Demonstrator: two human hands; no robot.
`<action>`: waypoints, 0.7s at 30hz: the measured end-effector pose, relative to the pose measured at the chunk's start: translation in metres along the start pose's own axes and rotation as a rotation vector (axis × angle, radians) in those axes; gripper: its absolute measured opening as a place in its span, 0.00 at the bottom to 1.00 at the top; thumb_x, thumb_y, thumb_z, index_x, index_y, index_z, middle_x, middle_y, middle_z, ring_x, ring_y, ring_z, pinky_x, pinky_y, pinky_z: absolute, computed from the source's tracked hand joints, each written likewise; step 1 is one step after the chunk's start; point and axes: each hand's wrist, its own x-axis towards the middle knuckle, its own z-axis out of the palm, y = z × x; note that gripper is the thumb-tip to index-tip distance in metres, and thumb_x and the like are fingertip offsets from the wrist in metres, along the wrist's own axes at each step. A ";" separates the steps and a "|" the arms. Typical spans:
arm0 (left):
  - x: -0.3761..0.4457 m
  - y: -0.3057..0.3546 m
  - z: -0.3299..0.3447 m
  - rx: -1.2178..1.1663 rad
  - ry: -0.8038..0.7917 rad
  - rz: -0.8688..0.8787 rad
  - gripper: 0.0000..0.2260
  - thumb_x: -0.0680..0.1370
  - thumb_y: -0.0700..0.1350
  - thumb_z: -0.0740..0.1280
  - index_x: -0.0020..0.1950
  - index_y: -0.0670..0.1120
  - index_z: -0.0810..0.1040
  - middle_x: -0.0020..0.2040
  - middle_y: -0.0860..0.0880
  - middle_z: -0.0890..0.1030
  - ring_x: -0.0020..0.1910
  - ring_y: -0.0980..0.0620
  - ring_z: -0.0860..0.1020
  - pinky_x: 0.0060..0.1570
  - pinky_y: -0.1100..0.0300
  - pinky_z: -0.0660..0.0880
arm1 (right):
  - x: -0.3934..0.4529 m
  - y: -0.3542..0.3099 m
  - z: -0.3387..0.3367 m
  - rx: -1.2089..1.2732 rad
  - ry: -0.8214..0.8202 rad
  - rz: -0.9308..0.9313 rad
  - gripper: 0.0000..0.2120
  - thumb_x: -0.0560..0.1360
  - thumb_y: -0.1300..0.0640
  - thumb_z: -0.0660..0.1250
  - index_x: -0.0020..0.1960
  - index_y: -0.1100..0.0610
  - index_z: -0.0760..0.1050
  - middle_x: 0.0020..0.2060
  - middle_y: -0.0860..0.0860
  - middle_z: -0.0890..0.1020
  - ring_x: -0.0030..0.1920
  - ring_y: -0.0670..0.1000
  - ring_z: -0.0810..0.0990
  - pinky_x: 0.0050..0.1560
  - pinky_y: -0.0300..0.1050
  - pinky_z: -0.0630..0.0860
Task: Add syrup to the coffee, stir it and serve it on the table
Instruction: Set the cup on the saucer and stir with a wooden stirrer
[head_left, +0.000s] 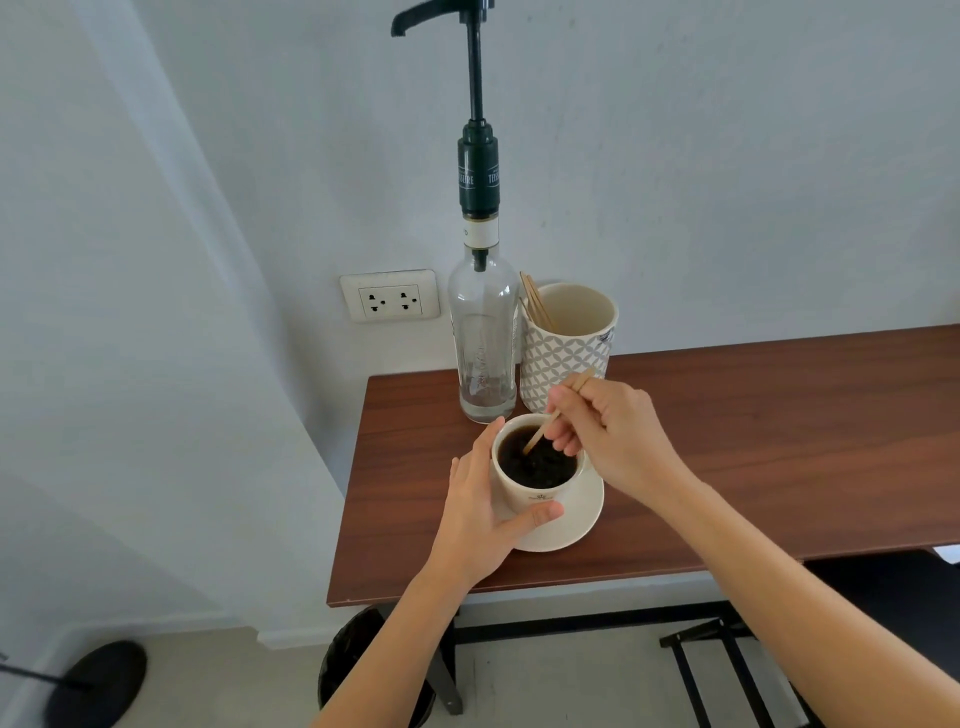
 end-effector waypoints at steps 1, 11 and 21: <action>0.000 0.000 0.000 -0.001 0.000 0.000 0.42 0.68 0.64 0.76 0.76 0.61 0.60 0.69 0.67 0.72 0.71 0.62 0.67 0.74 0.39 0.62 | 0.002 0.001 -0.001 -0.062 0.038 -0.033 0.13 0.82 0.56 0.61 0.44 0.61 0.79 0.32 0.52 0.85 0.32 0.49 0.84 0.37 0.36 0.81; 0.000 -0.002 -0.003 0.010 0.015 -0.008 0.41 0.68 0.63 0.77 0.75 0.64 0.59 0.68 0.69 0.72 0.71 0.65 0.66 0.74 0.38 0.62 | 0.000 -0.001 0.005 0.047 0.001 0.059 0.14 0.82 0.56 0.61 0.44 0.61 0.79 0.31 0.53 0.85 0.31 0.51 0.84 0.35 0.35 0.80; 0.001 0.001 -0.001 0.007 0.005 -0.003 0.40 0.68 0.62 0.78 0.75 0.65 0.59 0.68 0.68 0.72 0.71 0.66 0.66 0.74 0.38 0.61 | -0.002 -0.002 -0.004 -0.044 0.015 0.098 0.15 0.83 0.55 0.60 0.42 0.60 0.78 0.30 0.52 0.84 0.30 0.51 0.84 0.37 0.40 0.81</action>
